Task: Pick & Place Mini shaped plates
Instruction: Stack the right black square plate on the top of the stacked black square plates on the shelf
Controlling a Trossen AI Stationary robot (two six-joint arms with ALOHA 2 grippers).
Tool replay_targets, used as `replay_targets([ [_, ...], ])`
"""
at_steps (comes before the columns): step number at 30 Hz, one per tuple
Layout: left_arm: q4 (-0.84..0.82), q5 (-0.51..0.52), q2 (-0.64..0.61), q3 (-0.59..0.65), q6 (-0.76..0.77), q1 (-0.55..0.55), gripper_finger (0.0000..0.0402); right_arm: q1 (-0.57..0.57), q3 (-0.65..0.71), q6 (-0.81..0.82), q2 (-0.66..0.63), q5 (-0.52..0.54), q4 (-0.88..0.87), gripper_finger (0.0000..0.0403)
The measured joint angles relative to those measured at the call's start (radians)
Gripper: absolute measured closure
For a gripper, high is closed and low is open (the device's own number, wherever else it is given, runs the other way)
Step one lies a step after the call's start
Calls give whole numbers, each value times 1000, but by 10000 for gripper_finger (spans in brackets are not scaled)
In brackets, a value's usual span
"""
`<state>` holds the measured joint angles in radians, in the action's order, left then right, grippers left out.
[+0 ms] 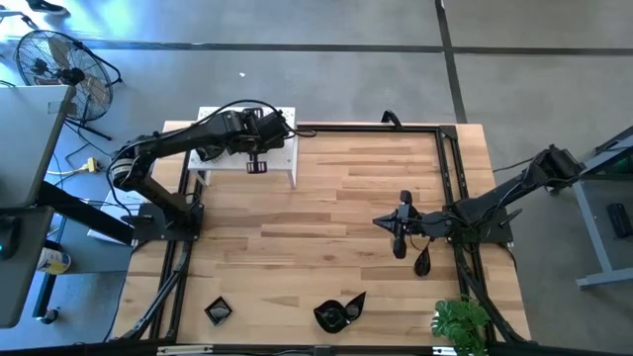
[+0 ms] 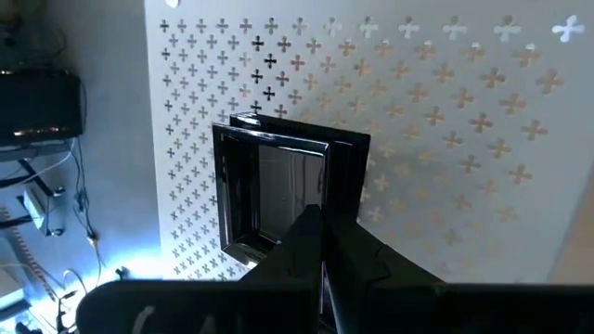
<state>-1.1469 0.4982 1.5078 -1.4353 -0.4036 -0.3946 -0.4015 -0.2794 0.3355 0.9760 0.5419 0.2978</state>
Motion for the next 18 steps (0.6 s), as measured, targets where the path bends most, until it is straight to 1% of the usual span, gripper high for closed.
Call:
replay_targets([
  [8,19,25,0,14,-4,2,395,0,0,0,0,0,0,402],
  [11,28,29,0,14,8,2,375,0,0,1,0,1,0,402],
  [18,17,16,0,14,12,2,312,0,0,3,0,1,0,402],
])
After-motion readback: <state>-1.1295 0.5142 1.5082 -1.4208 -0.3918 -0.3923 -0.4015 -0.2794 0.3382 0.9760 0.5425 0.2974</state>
